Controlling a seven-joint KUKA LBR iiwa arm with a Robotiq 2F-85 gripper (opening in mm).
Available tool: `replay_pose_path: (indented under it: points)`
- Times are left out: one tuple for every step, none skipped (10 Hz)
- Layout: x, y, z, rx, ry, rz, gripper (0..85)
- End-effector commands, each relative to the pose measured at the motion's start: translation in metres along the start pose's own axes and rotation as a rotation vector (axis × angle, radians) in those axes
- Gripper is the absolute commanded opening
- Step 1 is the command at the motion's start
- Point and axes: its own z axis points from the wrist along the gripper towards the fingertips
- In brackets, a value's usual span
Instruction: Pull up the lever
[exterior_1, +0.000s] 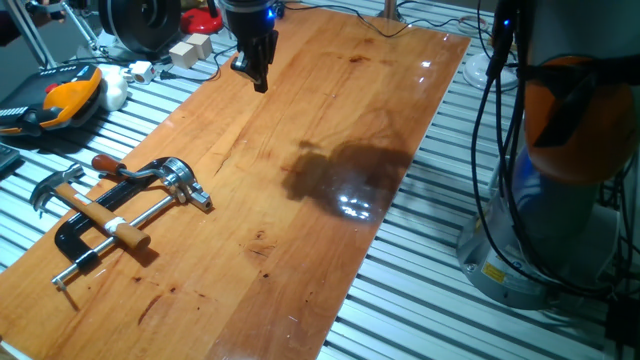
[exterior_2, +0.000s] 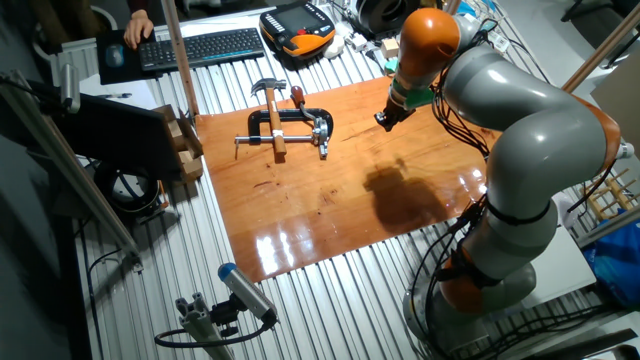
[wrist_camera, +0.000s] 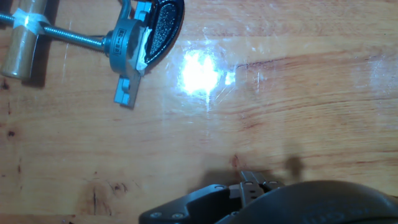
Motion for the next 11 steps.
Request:
replay_pose_path:
  points:
    - [0.0, 0.0, 0.0001, 0.002, -0.001, 0.001, 0.0]
    - [0.0, 0.0, 0.0001, -0.001, -0.008, 0.003, 0.0]
    - [0.0, 0.0, 0.0001, -0.001, -0.009, 0.003, 0.0]
    - [0.0, 0.0, 0.0001, -0.007, -0.008, -0.001, 0.0]
    - [0.0, 0.0, 0.0001, -0.012, -0.008, -0.006, 0.0]
    - [0.0, 0.0, 0.0001, -0.027, 0.008, -0.018, 0.0]
    - [0.0, 0.0, 0.0001, -0.03, 0.012, -0.019, 0.0]
    - [0.0, 0.0, 0.0001, -0.025, 0.01, -0.016, 0.0]
    - [0.0, 0.0, 0.0001, -0.025, 0.01, -0.015, 0.0]
    - [0.0, 0.0, 0.0001, -0.023, 0.008, -0.01, 0.0]
    - [0.0, 0.0, 0.0001, -0.02, 0.004, 0.002, 0.0]
